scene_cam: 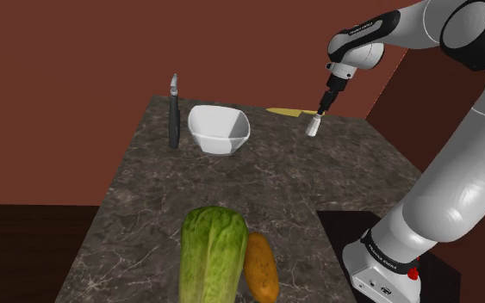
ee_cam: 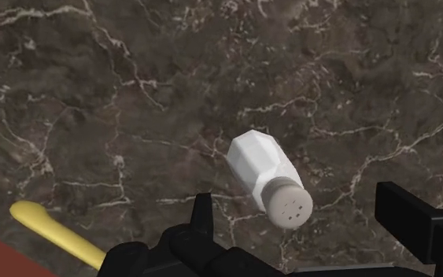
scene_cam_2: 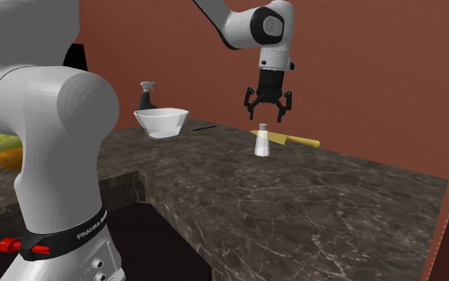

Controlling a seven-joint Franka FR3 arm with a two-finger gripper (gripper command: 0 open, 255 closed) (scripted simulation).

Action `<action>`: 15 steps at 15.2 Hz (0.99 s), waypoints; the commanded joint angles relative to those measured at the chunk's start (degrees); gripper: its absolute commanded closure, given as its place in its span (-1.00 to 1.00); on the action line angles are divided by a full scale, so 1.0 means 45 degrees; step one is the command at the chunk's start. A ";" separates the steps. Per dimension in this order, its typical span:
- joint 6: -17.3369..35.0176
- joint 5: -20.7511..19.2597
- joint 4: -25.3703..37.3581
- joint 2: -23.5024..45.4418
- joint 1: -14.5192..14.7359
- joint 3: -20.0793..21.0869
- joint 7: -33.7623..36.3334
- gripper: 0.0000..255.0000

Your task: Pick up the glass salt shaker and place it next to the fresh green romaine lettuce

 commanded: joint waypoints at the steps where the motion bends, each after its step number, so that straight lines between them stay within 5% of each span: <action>1: 0.0305 0.0148 -0.0119 0.0216 -0.0016 0.0034 -0.0097 -1.00; 12: 0.0855 0.0357 -0.0451 0.0484 -0.0035 0.0091 -0.0238 -1.00; 13: 0.0855 0.0357 -0.0451 0.0484 -0.0035 0.0091 -0.0238 1.00; 15: 0.0855 0.0357 -0.0451 0.0484 -0.0035 0.0091 -0.0238 1.00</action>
